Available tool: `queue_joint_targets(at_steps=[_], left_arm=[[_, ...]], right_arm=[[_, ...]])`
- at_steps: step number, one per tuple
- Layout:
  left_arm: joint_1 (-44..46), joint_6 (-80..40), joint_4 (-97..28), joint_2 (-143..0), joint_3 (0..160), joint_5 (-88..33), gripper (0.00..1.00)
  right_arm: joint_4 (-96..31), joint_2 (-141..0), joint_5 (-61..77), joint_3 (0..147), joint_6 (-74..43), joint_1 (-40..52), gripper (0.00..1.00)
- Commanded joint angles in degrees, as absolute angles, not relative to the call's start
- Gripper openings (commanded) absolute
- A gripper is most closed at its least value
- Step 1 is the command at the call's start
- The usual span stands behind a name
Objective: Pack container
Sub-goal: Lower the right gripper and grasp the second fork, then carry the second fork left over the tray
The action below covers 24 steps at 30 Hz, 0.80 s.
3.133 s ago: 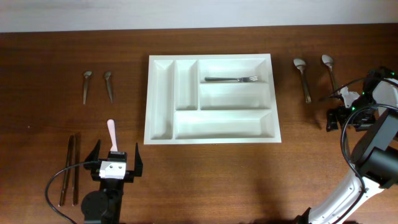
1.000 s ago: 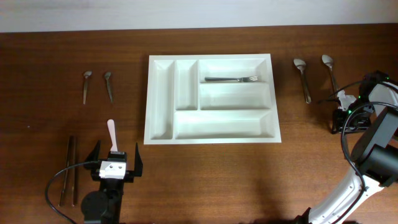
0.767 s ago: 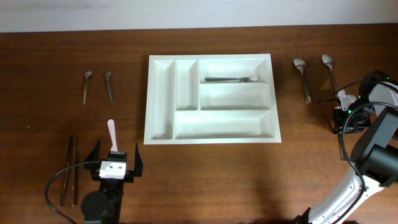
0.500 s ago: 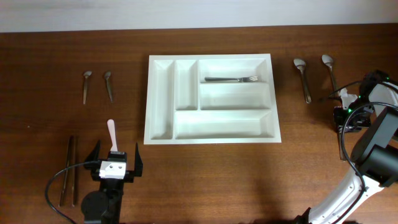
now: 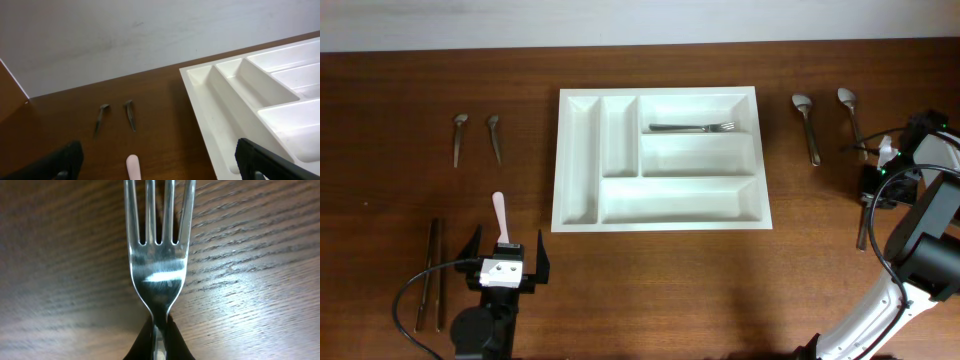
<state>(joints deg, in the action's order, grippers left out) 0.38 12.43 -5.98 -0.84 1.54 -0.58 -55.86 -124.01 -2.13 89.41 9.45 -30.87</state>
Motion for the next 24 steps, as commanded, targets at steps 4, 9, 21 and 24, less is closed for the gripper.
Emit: queue_joint_targets(at_steps=[4,9,21,24], left_arm=[[0.1,12.51,-5.82,-0.36,1.1,-0.16,0.99],[0.1,12.51,-5.82,-0.36,1.1,-0.16,0.99],[0.1,12.51,-5.82,-0.36,1.1,-0.16,0.99],[0.1,12.51,-5.82,-0.36,1.1,-0.16,0.99]], right_arm=[[-54.61,-126.91,11.46,89.3,-8.19,-29.1,0.04],[-55.33,-126.91,18.92,95.24,-15.27,-26.5,0.04],[-62.63,-126.91,19.84,119.35,-25.87,-23.53,0.04],[-62.78,-126.91,20.91,122.89,-32.03,-22.28,0.04]])
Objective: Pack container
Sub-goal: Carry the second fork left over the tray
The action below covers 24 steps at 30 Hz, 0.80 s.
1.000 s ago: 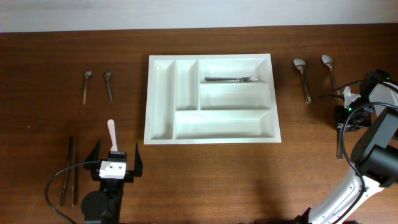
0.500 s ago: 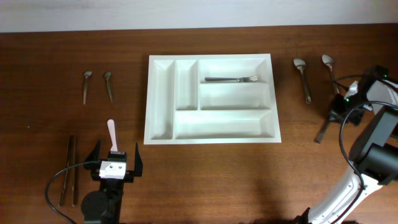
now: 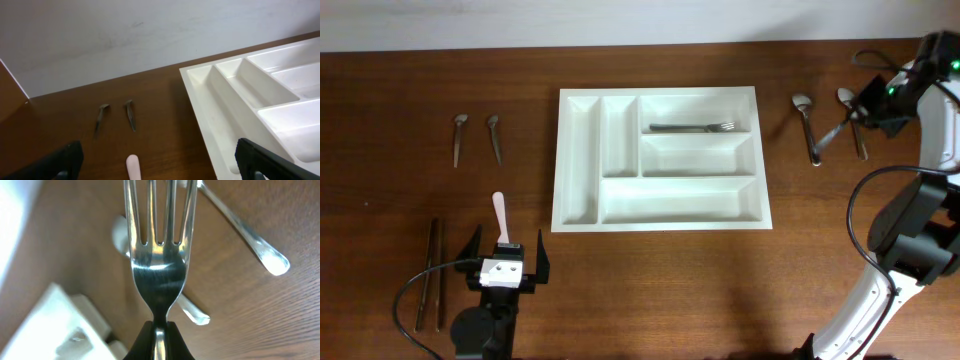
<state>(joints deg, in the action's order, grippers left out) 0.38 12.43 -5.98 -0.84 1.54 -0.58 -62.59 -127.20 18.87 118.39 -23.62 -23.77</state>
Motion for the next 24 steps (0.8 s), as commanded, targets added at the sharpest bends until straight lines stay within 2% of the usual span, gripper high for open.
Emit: queue_joint_targets(at_steps=[1,11,16,24], left_arm=[[0.1,12.51,-5.82,-0.36,1.1,-0.16,0.99],[0.1,12.51,-5.82,-0.34,1.1,-0.16,0.99],[0.1,12.51,-5.82,-0.36,1.1,-0.16,0.99],[0.1,12.51,-5.82,-0.36,1.1,-0.16,0.99]], right_arm=[[-62.67,-126.91,20.91,123.7,-34.63,-21.54,0.04],[-53.71,-126.91,20.34,123.98,-63.94,-7.77,0.04],[-52.23,-126.91,12.8,123.98,-79.29,-0.12,0.04],[-51.94,-127.48,-0.45,123.66,-89.49,9.47,0.04]])
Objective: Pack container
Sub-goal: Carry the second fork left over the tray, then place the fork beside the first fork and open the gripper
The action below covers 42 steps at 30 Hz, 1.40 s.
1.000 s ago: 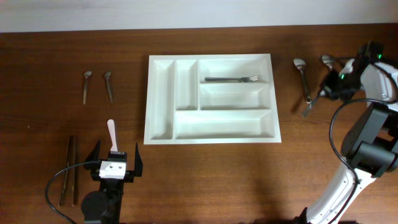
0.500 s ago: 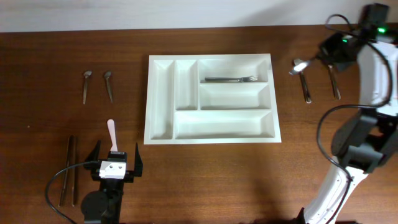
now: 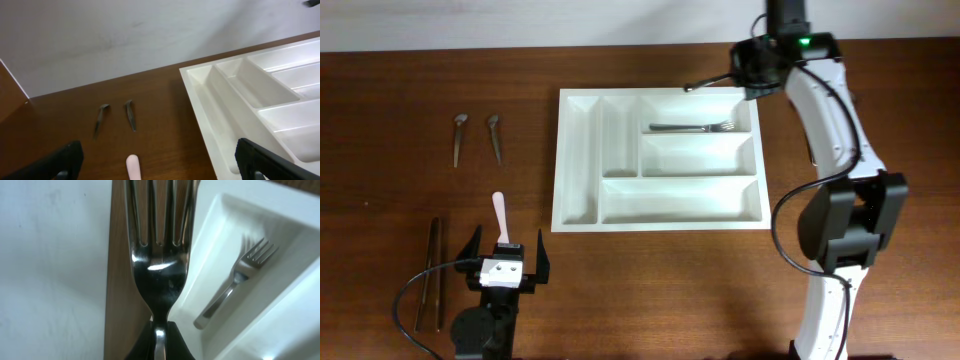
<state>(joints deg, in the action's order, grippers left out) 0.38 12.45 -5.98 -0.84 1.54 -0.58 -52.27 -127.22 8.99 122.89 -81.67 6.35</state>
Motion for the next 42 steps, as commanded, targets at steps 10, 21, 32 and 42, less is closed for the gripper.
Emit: queue_joint_targets(at_steps=[10,21,32,42], left_arm=[[0.1,12.51,-5.82,-0.36,1.1,-0.16,0.99],[0.1,12.51,-5.82,-0.36,1.1,-0.16,0.99],[0.1,12.51,-5.82,-0.36,1.1,-0.16,0.99],[0.1,12.51,-5.82,-0.36,1.1,-0.16,0.99]], right_arm=[[-51.57,-132.99,-2.52,123.66,-97.86,13.13,0.05],[-51.57,-136.2,-2.13,123.66,-103.04,13.13,0.05],[-51.57,-136.35,-2.22,123.66,-103.57,13.1,0.3],[-45.93,-135.81,-1.93,125.36,-73.56,9.96,0.81]])
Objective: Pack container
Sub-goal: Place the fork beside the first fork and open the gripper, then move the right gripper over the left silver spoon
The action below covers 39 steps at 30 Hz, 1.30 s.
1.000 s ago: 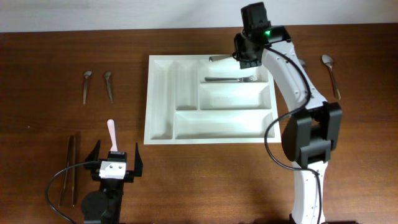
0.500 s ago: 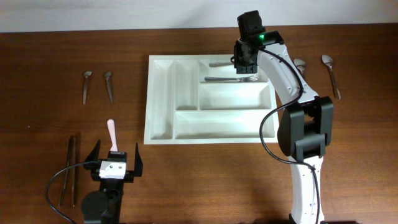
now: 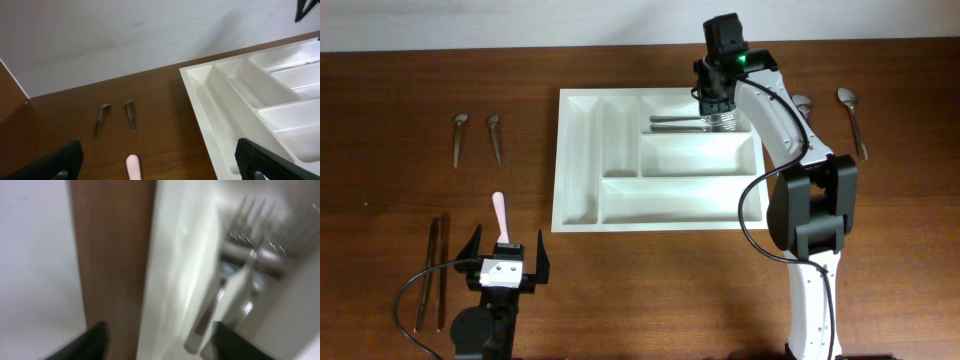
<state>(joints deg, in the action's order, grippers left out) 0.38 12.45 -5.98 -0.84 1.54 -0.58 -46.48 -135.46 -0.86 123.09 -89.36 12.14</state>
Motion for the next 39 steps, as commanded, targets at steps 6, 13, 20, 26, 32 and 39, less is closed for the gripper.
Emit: queue_joint_targets(at_steps=[6,13,20,26,32,39], left_arm=[[0.1,12.51,-5.82,-0.36,1.1,-0.16,0.99],[0.1,12.51,-5.82,-0.36,1.1,-0.16,0.99],[0.1,12.51,-5.82,-0.36,1.1,-0.16,0.99],[0.1,12.51,-5.82,-0.36,1.1,-0.16,0.99],[0.1,12.51,-5.82,-0.36,1.1,-0.16,0.99],[0.1,12.51,-5.82,-0.36,1.1,-0.16,0.99]], right_arm=[[-48.31,-133.56,3.14,130.28,-29.1,3.55,0.95],[-64.1,-131.92,6.72,134.61,5.76,-5.63,0.99],[-74.74,-132.75,8.38,133.49,21.78,-11.03,0.99],[-72.64,-134.04,7.92,133.03,27.66,-11.77,0.99],[-70.76,-137.86,6.79,133.03,27.38,-11.77,0.99],[-70.48,-141.23,2.92,133.03,23.14,-11.79,0.99]])
